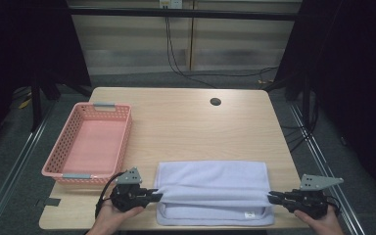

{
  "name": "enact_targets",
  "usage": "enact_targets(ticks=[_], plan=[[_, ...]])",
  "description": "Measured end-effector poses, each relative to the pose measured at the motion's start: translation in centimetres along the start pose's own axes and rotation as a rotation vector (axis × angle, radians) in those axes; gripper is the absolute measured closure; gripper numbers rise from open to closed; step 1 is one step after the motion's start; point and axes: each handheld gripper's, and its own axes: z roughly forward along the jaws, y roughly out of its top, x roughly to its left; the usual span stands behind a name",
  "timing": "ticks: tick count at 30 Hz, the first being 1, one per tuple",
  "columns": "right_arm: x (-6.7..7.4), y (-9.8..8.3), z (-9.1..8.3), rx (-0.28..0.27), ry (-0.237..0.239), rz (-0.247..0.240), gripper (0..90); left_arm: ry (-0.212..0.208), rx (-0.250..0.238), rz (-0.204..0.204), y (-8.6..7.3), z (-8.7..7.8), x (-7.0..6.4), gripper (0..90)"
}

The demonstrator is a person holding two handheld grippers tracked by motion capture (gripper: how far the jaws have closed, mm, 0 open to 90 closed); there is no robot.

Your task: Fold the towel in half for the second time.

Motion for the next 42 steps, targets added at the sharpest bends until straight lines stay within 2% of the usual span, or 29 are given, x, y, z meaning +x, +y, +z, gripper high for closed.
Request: enact_targets(ticks=[1, 3, 5, 7, 8, 11, 12, 14, 15, 17, 19, 20, 21, 22, 23, 24, 25, 26, 30, 31, 32, 33, 34, 35, 36, 38, 42], plan=[[0.1, -0.3, 0.1, 0.034, 0.024, 0.018, 74.5, -0.012, 0.021, 0.001, -0.3, 0.1, -0.1, 76.6], [0.5, -0.7, -0.1, 0.031, 0.026, 0.027, 74.7, -0.016, 0.040, 0.009, -0.6, 0.0, -0.1, 73.2], [1.0, -0.6, -0.6, 0.027, 0.024, 0.015, 71.9, -0.037, 0.047, 0.031, -0.8, -0.4, -0.4, 71.5], [1.3, -0.7, -0.9, 0.026, 0.041, 0.007, 71.0, -0.051, 0.052, 0.035, -1.1, -0.7, -0.6, 69.8], [1.5, -0.7, -0.9, 0.032, 0.042, 0.005, 69.4, -0.054, 0.049, 0.046, -1.3, -0.8, -0.6, 69.1], [1.7, -0.8, -0.9, 0.012, 0.025, 0.014, 62.6, -0.092, -0.015, 0.024, -1.0, -1.5, -0.3, 63.6], [1.7, -0.6, -0.8, 0.005, -0.003, 0.016, 60.0, -0.102, -0.041, 0.023, -0.8, -1.8, -0.2, 62.5], [1.5, 0.0, -0.7, -0.027, -0.018, 0.025, 59.9, -0.071, -0.074, 0.016, -0.1, -1.9, 0.5, 59.6], [1.3, 0.3, -0.5, -0.040, -0.042, 0.023, 59.9, -0.048, -0.073, 0.006, 0.3, -1.8, 0.9, 59.6], [1.0, 1.0, 0.0, -0.056, -0.058, 0.028, 60.6, -0.010, -0.064, 0.008, 1.1, -1.1, 1.8, 59.1], [0.6, 1.6, 1.0, -0.050, -0.079, 0.039, 60.4, 0.024, -0.056, -0.017, 2.0, -0.1, 2.7, 59.2], [0.3, 1.8, 1.6, -0.037, -0.069, 0.041, 60.4, 0.021, -0.049, -0.017, 2.4, 0.4, 3.1, 59.4], [0.1, 1.9, 2.2, -0.024, -0.079, 0.042, 60.0, 0.020, -0.040, -0.008, 2.7, 0.8, 3.3, 59.3], [-0.1, 1.9, 2.7, -0.013, -0.077, 0.044, 59.6, 0.033, -0.022, -0.012, 3.1, 1.6, 3.8, 59.4], [-0.4, 2.0, 3.6, 0.010, -0.082, 0.042, 58.8, 0.026, -0.006, -0.022, 3.3, 2.0, 4.0, 59.3], [-0.5, 2.0, 4.0, 0.026, -0.089, 0.046, 57.6, 0.034, 0.009, -0.009, 3.5, 2.7, 4.3, 59.2], [-0.8, 2.1, 4.7, 0.055, -0.096, 0.045, 56.6, 0.051, 0.016, -0.014, 3.6, 3.1, 4.4, 59.2], [-0.9, 2.1, 5.0, 0.064, -0.106, 0.039, 55.9, 0.045, 0.029, -0.022, 3.6, 3.5, 4.4, 58.8], [-1.4, 2.3, 6.6, 0.120, -0.145, 0.014, 53.0, 0.063, 0.091, 0.010, 3.3, 4.7, 3.8, 56.9], [-1.4, 2.2, 7.1, 0.147, -0.152, -0.009, 53.5, 0.069, 0.087, 0.008, 3.3, 4.9, 3.7, 56.8], [-1.3, 2.2, 7.2, 0.145, -0.156, -0.007, 57.1, 0.080, 0.093, 0.005, 3.3, 4.9, 3.8, 58.2], [-1.4, 2.4, 7.2, 0.155, -0.171, 0.009, 64.2, 0.081, 0.094, 0.003, 3.3, 4.9, 3.9, 61.6], [-1.5, 2.4, 7.2, 0.159, -0.189, 0.003, 72.2, 0.085, 0.082, 0.002, 3.3, 5.0, 4.0, 64.7], [-1.8, 2.3, 7.1, 0.152, -0.198, 0.005, 75.0, 0.080, 0.077, -0.006, 3.3, 5.0, 4.2, 67.3], [-1.9, 2.3, 7.1, 0.143, -0.189, 0.004, 76.8, 0.077, 0.076, -0.005, 3.3, 5.1, 4.4, 69.7], [-2.2, 2.4, 7.1, 0.151, -0.206, -0.001, 80.9, 0.088, 0.074, 0.007, 3.6, 5.4, 4.5, 72.8], [-3.6, 2.7, 7.0, 0.148, -0.239, 0.032, 82.4, 0.086, 0.073, 0.015, 4.4, 6.5, 4.6, 78.2]])
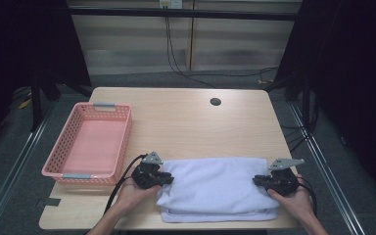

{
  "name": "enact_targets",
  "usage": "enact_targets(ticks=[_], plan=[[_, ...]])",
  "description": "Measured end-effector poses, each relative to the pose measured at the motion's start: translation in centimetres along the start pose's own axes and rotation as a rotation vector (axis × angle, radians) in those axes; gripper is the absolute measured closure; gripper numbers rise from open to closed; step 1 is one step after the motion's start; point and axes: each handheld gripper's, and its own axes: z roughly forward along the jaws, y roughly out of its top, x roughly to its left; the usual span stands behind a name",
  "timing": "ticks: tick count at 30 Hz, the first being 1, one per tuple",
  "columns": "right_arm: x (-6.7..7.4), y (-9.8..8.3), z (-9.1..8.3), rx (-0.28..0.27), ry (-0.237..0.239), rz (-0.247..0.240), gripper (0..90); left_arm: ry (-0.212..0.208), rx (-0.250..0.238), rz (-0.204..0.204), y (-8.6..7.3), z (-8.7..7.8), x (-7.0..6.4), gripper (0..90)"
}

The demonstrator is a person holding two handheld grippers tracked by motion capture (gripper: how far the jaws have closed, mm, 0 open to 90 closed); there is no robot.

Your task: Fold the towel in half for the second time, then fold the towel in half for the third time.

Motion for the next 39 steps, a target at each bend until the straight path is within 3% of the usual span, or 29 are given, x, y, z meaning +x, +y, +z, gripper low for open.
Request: enact_targets(ticks=[2, 4, 6, 8, 10, 19, 25, 30, 37, 39], plan=[[-0.8, 0.1, 0.1, -0.008, -0.012, 0.013, 82.4, -0.005, -0.004, 0.004, 0.5, 0.6, 0.3, 80.9], [-1.3, 0.0, 0.1, -0.021, -0.009, 0.018, 81.4, -0.017, 0.005, -0.018, 1.2, 1.0, 0.7, 81.1], [-1.4, -0.2, -0.1, -0.028, -0.005, 0.028, 72.9, -0.022, 0.005, -0.013, 1.6, 1.3, 0.6, 79.7], [-1.3, -0.3, -0.6, -0.057, -0.008, 0.045, 56.3, -0.050, -0.003, -0.016, 1.7, 1.1, 0.7, 70.1], [-0.8, -0.2, -1.2, -0.091, 0.012, 0.051, 55.2, -0.042, -0.038, -0.030, 1.9, 0.6, 0.7, 62.3], [4.4, 1.2, -1.4, -0.117, 0.121, -0.036, 50.2, -0.012, -0.078, -0.032, 3.9, 0.3, 1.4, 51.4], [9.1, 3.1, 0.9, -0.095, 0.222, -0.129, 46.4, 0.004, -0.069, -0.033, 5.2, 0.4, 2.1, 47.2], [13.4, 5.3, 3.7, -0.075, 0.345, -0.201, 45.8, 0.016, -0.105, -0.059, 5.2, 0.1, 2.6, 44.0], [16.7, 8.6, 7.1, -0.072, 0.461, -0.226, 44.8, 0.036, -0.106, -0.082, 4.4, -0.1, 3.4, 42.6], [17.5, 9.2, 8.0, -0.068, 0.462, -0.241, 44.4, 0.042, -0.102, -0.068, 4.4, -0.1, 3.3, 42.3]])
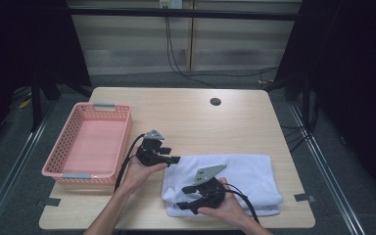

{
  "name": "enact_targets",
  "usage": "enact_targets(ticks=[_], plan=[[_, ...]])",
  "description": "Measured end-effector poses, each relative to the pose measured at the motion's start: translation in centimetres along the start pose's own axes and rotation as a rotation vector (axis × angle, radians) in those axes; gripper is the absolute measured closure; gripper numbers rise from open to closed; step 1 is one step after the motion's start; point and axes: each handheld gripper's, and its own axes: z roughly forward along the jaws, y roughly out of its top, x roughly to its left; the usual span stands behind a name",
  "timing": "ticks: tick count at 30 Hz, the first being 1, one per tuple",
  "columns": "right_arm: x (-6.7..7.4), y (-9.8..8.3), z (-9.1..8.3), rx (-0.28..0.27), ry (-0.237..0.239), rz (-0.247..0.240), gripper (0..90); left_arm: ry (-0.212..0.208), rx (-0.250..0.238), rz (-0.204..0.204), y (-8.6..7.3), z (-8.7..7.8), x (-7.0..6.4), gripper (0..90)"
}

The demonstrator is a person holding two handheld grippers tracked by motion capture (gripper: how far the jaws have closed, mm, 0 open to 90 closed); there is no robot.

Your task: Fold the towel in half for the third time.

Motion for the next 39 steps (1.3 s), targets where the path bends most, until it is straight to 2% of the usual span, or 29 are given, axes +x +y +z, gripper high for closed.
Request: enact_targets(ticks=[1, 4, 10, 20, 23, 25, 26, 27, 32, 35, 37, 39], plan=[[0.0, 0.2, 0.4, -0.002, -0.001, -0.011, 44.1, 0.000, -0.003, -0.003, 0.0, 0.0, 0.0, 42.0], [-0.2, 0.5, 1.6, -0.012, 0.014, 0.007, 43.5, 0.003, -0.005, -0.010, -0.1, -0.1, 0.0, 41.8], [0.6, -0.1, 3.2, 0.038, 0.037, -0.022, 39.9, 0.008, 0.000, -0.019, -0.2, 0.1, 0.2, 41.7], [1.7, -1.1, 3.6, 0.015, -0.041, -0.139, 42.6, 0.017, -0.012, -0.049, -0.3, -0.2, 0.8, 41.3], [2.1, -1.3, 3.7, 0.015, -0.073, -0.180, 43.3, 0.035, -0.016, -0.068, -0.4, -0.1, 1.2, 40.2], [2.3, -1.4, 3.7, 0.011, -0.104, -0.200, 46.9, 0.052, -0.015, -0.079, -0.5, 0.0, 1.5, 38.8], [2.3, -1.4, 3.7, 0.007, -0.106, -0.189, 51.1, 0.060, -0.009, -0.080, -0.6, 0.0, 1.6, 37.5], [2.2, -1.4, 3.7, 0.005, -0.125, -0.201, 54.6, 0.057, -0.006, -0.086, -0.7, 0.2, 1.6, 37.3], [2.3, -1.2, 3.7, 0.016, -0.143, -0.199, 60.6, 0.071, 0.008, -0.094, -1.0, 0.3, 2.1, 36.3], [2.1, -1.1, 3.6, 0.022, -0.159, -0.192, 70.5, 0.081, 0.013, -0.107, -1.3, 0.3, 2.3, 35.9], [1.7, -1.0, 3.5, 0.020, -0.143, -0.155, 73.9, 0.082, 0.022, -0.103, -1.3, 0.6, 2.3, 35.3], [1.5, -0.9, 3.5, 0.022, -0.142, -0.143, 74.9, 0.078, 0.032, -0.095, -1.3, 0.8, 2.3, 34.5]])
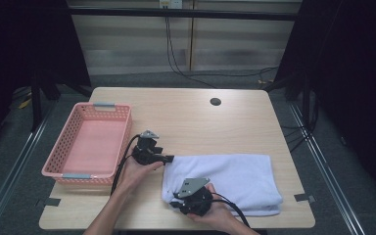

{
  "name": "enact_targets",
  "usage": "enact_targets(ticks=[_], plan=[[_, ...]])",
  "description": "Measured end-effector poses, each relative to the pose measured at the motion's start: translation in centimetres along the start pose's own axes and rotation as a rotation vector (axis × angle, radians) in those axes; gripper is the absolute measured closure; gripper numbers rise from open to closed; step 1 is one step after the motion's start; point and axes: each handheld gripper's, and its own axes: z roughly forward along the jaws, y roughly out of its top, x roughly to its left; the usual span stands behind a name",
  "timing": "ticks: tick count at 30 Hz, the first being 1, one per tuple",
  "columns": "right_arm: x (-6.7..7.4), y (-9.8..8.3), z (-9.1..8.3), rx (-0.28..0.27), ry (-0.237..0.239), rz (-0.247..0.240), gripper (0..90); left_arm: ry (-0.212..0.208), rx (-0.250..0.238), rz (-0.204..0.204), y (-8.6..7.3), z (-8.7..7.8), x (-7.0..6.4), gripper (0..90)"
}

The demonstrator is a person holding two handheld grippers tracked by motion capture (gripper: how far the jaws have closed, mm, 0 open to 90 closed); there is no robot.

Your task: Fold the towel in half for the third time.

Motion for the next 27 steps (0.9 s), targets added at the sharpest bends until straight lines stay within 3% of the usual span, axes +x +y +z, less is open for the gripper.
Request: enact_targets(ticks=[4, 6, 7, 8, 9, 11, 13, 14, 16, 20, 23, 27], plan=[[-0.2, 0.1, -0.1, 0.004, 0.013, 0.028, 77.7, -0.020, 0.058, 0.040, 0.1, 0.9, -0.6, 31.4], [-0.3, 0.2, -0.2, 0.010, 0.023, 0.029, 78.6, -0.012, 0.052, 0.054, 0.1, 1.2, -0.9, 30.7], [-0.4, 0.3, -0.2, 0.007, 0.032, 0.049, 78.9, -0.032, 0.056, 0.054, 0.1, 1.1, -0.9, 31.6], [-0.5, 0.3, -0.2, 0.008, 0.040, 0.060, 79.0, -0.060, 0.058, 0.060, 0.1, 1.1, -1.0, 38.0], [-0.6, 0.3, -0.3, 0.006, 0.042, 0.063, 79.1, -0.083, 0.069, 0.076, 0.0, 1.1, -1.1, 50.9], [-0.8, 0.3, -0.5, -0.002, 0.056, 0.082, 79.2, -0.106, 0.081, 0.086, -0.1, 1.1, -1.4, 64.8], [-0.9, 0.4, -0.7, -0.012, 0.070, 0.101, 79.3, -0.131, 0.067, 0.066, -0.1, 1.0, -1.4, 76.6], [-1.0, 0.4, -0.9, -0.019, 0.072, 0.103, 79.3, -0.166, 0.057, 0.029, 0.0, 0.9, -1.2, 79.1], [-1.1, 0.7, -1.4, -0.038, 0.079, 0.116, 79.5, -0.207, 0.016, -0.025, 0.1, 0.6, -0.9, 80.7], [-1.7, 1.3, -2.7, -0.085, 0.092, 0.157, 80.1, -0.244, -0.062, -0.082, 1.0, -0.4, -0.7, 81.0], [-2.1, 1.7, -3.5, -0.128, 0.109, 0.195, 80.1, -0.256, -0.084, -0.074, 1.9, -1.1, -0.9, 81.0], [-2.6, 2.5, -4.9, -0.188, 0.126, 0.217, 80.1, -0.297, -0.143, -0.095, 3.0, -2.5, -0.8, 81.0]])
